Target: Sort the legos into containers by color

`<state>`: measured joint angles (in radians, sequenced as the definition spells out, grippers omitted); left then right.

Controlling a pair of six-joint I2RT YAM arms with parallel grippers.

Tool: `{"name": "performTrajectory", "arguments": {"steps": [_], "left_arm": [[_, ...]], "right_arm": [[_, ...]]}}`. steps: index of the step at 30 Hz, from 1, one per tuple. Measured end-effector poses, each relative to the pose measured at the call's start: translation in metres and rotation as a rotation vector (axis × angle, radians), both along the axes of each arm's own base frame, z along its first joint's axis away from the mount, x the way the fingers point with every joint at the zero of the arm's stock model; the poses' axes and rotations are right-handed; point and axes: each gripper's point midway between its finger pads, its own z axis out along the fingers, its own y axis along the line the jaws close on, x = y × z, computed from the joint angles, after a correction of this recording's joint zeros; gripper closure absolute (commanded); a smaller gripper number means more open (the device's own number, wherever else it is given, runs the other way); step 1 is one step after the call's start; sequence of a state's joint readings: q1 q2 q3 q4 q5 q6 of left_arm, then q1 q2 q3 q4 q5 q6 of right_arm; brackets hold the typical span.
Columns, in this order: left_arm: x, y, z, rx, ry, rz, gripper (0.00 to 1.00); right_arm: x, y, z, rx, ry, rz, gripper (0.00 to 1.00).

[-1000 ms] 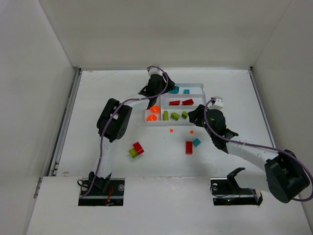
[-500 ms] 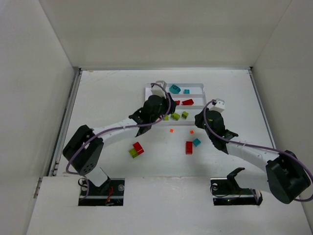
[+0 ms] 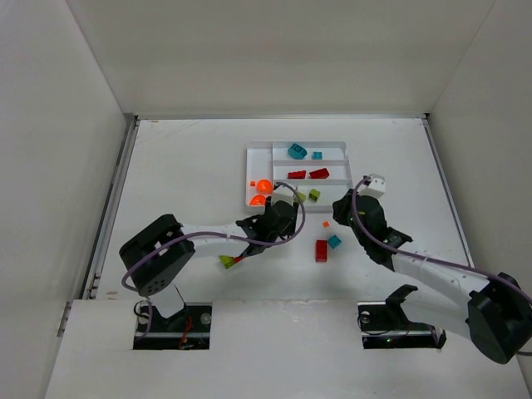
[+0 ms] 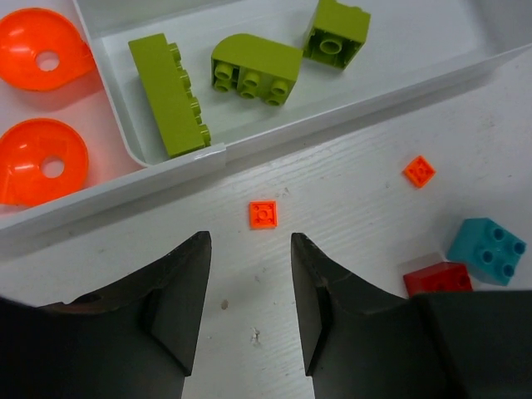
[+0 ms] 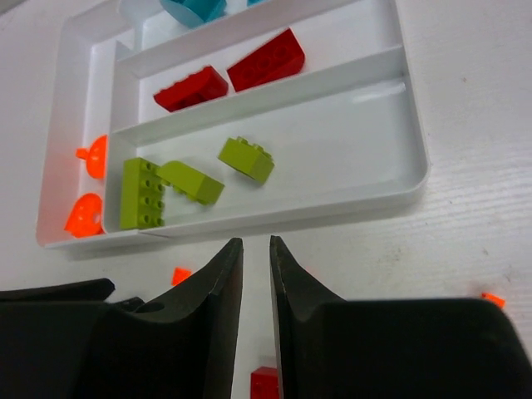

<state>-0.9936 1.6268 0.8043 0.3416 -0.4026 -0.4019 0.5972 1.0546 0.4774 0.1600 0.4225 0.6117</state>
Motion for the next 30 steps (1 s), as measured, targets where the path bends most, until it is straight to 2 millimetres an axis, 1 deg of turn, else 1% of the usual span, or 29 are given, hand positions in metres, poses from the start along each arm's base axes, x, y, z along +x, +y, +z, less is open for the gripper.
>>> {"name": "performTrajectory", "arguments": {"steps": [4, 7, 10, 20, 24, 26, 30], "left_arm": [[-0.001, 0.0, -0.02, 0.048, 0.019, -0.006, 0.59], [-0.002, -0.001, -0.034, 0.08, 0.034, -0.013, 0.59], [-0.001, -0.002, -0.042, 0.101, 0.043, -0.016, 0.59], [0.007, -0.014, -0.043, 0.095, 0.031, -0.022, 0.65], [0.008, -0.016, -0.045, 0.099, 0.03, -0.022, 0.69], [0.009, -0.016, -0.045, 0.099, 0.029, -0.022, 0.7], [0.009, -0.016, -0.045, 0.1, 0.027, -0.019, 0.73]], "right_arm": [[-0.009, -0.006, -0.021, -0.021, 0.051, -0.005, 0.73], [-0.011, -0.005, -0.025, -0.027, 0.061, -0.002, 0.73], [-0.013, -0.001, -0.026, -0.028, 0.063, 0.013, 0.73], [-0.015, 0.001, -0.031, -0.032, 0.074, 0.022, 0.73], [-0.015, 0.002, -0.03, -0.029, 0.07, 0.022, 0.72], [-0.015, 0.002, -0.03, -0.028, 0.069, 0.022, 0.7], [-0.015, 0.002, -0.03, -0.023, 0.069, 0.02, 0.62]]}}
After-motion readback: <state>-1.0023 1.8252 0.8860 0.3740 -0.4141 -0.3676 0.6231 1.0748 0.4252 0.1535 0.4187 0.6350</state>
